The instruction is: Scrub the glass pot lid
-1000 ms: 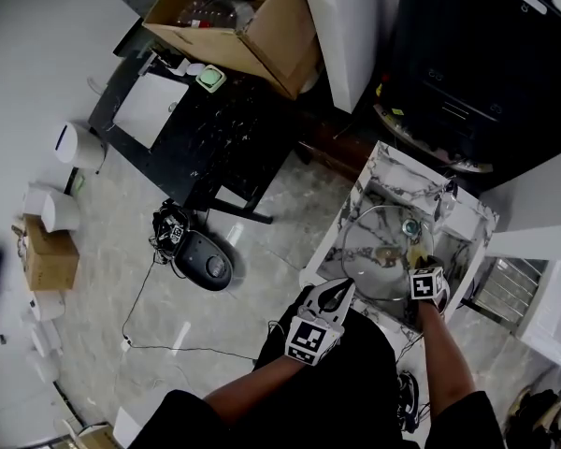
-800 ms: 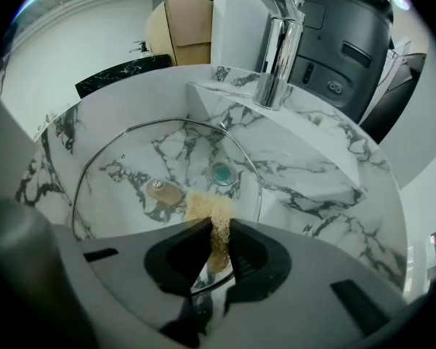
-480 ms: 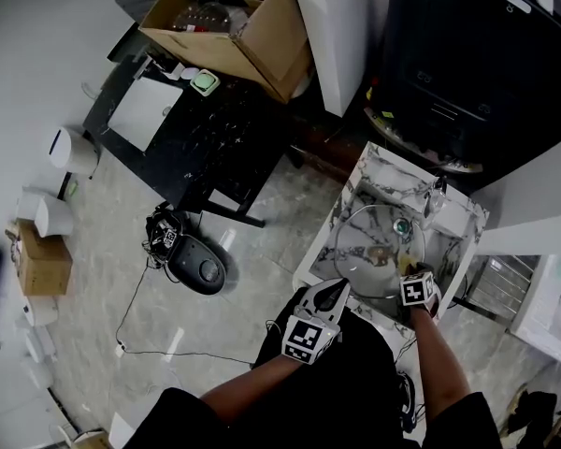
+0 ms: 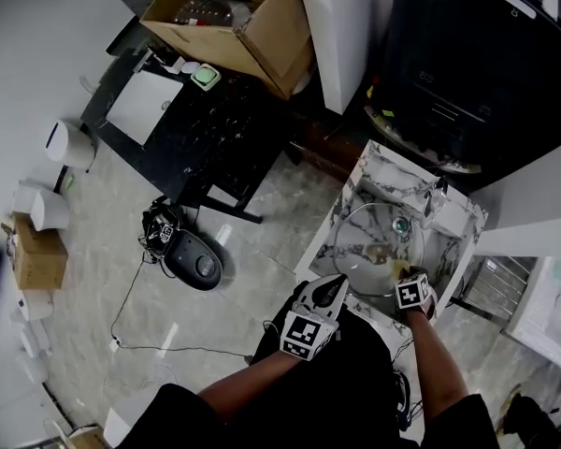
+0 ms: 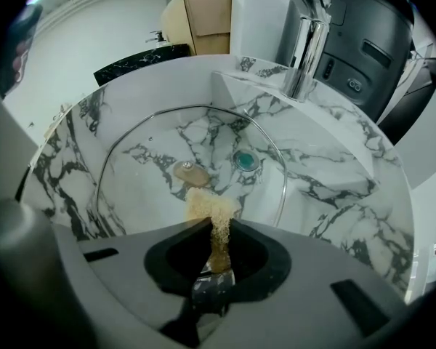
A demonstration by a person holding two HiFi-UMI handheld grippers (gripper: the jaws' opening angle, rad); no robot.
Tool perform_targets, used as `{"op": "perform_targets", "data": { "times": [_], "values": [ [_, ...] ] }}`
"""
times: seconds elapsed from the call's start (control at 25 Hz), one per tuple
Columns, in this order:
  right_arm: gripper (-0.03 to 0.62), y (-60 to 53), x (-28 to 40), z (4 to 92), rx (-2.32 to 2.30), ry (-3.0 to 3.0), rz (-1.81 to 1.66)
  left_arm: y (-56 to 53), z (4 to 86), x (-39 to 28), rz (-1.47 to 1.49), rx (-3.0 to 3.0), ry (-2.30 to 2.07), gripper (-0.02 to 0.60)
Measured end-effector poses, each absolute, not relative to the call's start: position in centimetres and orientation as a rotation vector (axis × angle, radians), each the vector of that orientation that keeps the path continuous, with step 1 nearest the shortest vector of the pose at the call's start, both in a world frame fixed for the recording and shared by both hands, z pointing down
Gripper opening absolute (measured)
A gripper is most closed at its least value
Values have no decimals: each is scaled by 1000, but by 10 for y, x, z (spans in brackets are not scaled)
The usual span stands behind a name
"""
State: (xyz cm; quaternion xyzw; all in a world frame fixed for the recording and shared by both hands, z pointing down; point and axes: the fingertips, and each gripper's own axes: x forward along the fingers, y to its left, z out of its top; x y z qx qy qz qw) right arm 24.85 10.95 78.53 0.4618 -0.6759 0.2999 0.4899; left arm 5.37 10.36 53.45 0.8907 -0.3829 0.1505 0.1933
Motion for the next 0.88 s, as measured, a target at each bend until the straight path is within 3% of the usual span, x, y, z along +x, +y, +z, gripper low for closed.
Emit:
{"op": "perform_targets", "data": {
  "times": [0.88],
  "values": [
    [61, 126, 210, 785, 1027, -1612, 868, 81, 536, 34, 398, 2503, -993, 17]
  ]
}}
